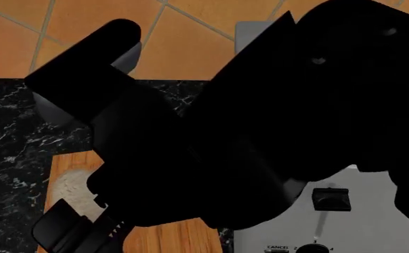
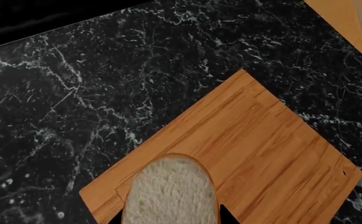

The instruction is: Place all breads on the cutting board.

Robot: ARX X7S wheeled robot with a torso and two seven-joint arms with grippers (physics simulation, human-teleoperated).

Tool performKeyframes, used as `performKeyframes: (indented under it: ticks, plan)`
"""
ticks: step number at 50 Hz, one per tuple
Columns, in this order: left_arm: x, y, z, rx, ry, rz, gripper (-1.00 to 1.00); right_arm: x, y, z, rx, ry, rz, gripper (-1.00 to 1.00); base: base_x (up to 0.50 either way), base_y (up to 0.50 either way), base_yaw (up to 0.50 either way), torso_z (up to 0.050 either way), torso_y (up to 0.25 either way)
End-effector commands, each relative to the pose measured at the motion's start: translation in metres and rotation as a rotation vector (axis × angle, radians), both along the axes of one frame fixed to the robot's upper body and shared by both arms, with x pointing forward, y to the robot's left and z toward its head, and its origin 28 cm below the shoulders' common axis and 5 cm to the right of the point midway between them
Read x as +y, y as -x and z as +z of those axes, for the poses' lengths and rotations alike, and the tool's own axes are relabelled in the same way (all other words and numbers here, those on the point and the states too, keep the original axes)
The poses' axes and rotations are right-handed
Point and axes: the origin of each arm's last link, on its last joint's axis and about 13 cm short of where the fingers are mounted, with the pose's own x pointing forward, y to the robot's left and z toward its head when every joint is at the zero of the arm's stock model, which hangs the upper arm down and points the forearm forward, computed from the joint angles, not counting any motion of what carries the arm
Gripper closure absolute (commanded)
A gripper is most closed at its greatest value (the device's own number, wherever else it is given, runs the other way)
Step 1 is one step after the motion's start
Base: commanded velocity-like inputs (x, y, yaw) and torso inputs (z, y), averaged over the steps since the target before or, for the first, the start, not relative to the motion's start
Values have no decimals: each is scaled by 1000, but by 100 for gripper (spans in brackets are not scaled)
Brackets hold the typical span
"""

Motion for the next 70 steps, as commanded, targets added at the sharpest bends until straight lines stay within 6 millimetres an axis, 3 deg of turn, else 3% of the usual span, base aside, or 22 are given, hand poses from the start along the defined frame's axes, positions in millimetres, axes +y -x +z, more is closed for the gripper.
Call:
performKeyframes:
  ticks: [1,17,70]
  plan:
    - [-2,0,2,-13,21,-28,100,-2,-14,-3,-7,-7,23,100,0,0,0,0,0]
    - [-2,0,2,-10,17,-23,100,-6,-30,-14,17,-34,7,100,0,0,0,0,0]
    - [-2,0,2,-22,34,3,100,-8,-25,-56,132,-7,-26,100,0,0,0,0,0]
